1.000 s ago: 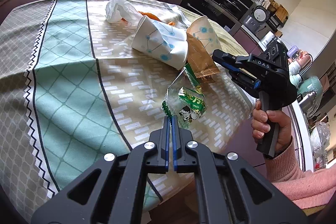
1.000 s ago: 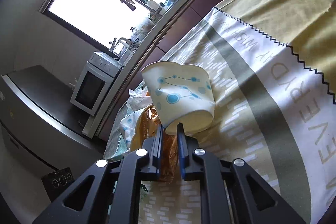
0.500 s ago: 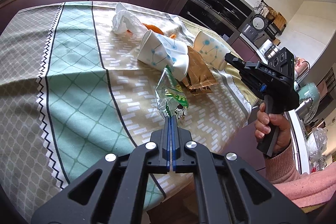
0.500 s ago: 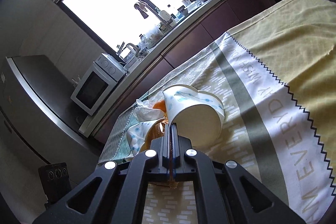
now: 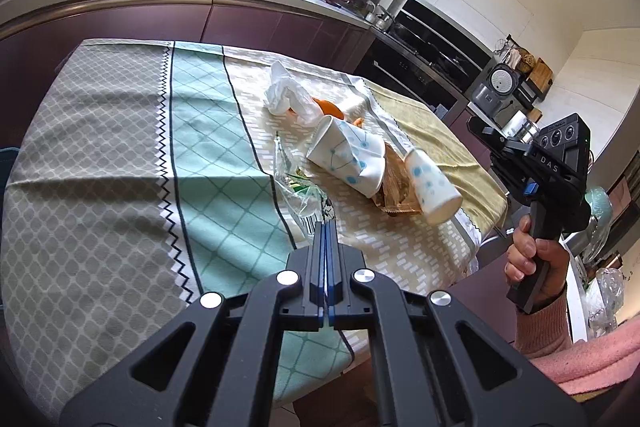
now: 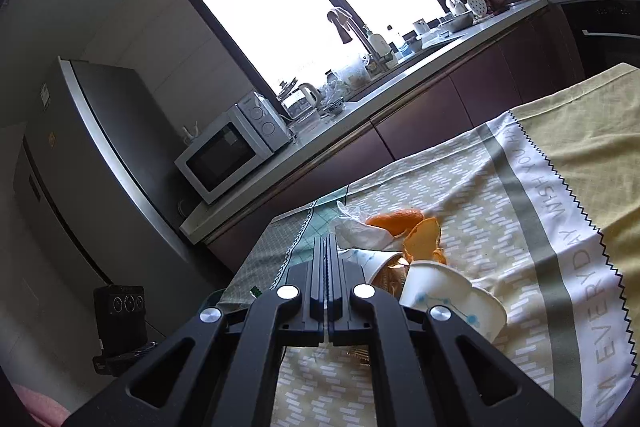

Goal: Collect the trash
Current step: 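Carry wrapper and cup to the teal bin and open both tools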

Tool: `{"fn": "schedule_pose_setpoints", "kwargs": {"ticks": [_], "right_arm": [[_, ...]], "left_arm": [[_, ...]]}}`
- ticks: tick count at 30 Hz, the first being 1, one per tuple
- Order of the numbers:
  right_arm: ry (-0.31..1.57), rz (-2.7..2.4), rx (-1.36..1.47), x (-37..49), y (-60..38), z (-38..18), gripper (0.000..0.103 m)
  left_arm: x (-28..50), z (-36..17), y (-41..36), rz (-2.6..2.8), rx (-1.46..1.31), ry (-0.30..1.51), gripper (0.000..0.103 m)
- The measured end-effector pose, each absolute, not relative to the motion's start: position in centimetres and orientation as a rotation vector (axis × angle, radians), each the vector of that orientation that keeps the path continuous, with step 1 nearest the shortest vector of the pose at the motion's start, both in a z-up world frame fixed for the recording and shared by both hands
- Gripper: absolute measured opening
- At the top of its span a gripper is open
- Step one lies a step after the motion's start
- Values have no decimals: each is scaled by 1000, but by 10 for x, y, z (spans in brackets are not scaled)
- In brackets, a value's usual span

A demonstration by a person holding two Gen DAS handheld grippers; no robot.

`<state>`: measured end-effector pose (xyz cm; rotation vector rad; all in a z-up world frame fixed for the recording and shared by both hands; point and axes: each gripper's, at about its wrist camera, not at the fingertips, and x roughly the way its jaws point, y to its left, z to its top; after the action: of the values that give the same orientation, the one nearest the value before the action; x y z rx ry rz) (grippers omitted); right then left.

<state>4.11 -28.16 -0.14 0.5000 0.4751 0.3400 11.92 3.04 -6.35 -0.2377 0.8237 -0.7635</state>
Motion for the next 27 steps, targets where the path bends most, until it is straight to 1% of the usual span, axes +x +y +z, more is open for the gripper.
{"fn": "schedule_pose_setpoints", "kwargs": {"ticks": [3, 7, 9, 10, 11, 12, 13, 14, 16, 21, 22, 23, 24, 27], "right_arm": [[507, 291, 496, 41, -287, -10, 1], [584, 207, 510, 34, -301, -33, 8], [638, 168, 493, 31, -303, -44, 19], [650, 152, 485, 29, -303, -48, 32], [661, 147, 470, 26, -301, -52, 36], [675, 140, 448, 24, -298, -54, 36], [682, 131, 424, 22, -294, -55, 38], [688, 120, 403, 19, -290, -55, 51], [700, 96, 328, 17, -277, -56, 66], [725, 2, 99, 23, -245, -64, 66], [726, -19, 67, 24, -243, -66, 63], [726, -31, 46, 24, -243, -67, 50], [721, -28, 46, 23, -245, -67, 46], [707, -19, 64, 18, -252, -61, 42]], "left_arm": [[119, -64, 40, -751, -252, 823, 1], [117, -70, 44, -748, -251, 839, 1], [117, -74, 44, -750, -251, 846, 1], [118, -76, 44, -749, -252, 849, 1], [118, -77, 45, -750, -256, 852, 1], [120, -78, 45, -749, -259, 854, 1], [121, -79, 45, -747, -260, 856, 1], [122, -80, 46, -747, -262, 857, 1], [123, -80, 46, -747, -262, 858, 1], [126, -81, 43, -745, -261, 861, 1], [126, -81, 42, -744, -261, 861, 1], [126, -81, 42, -741, -259, 862, 1], [126, -82, 42, -740, -261, 863, 1], [127, -81, 44, -737, -265, 857, 1]]}}
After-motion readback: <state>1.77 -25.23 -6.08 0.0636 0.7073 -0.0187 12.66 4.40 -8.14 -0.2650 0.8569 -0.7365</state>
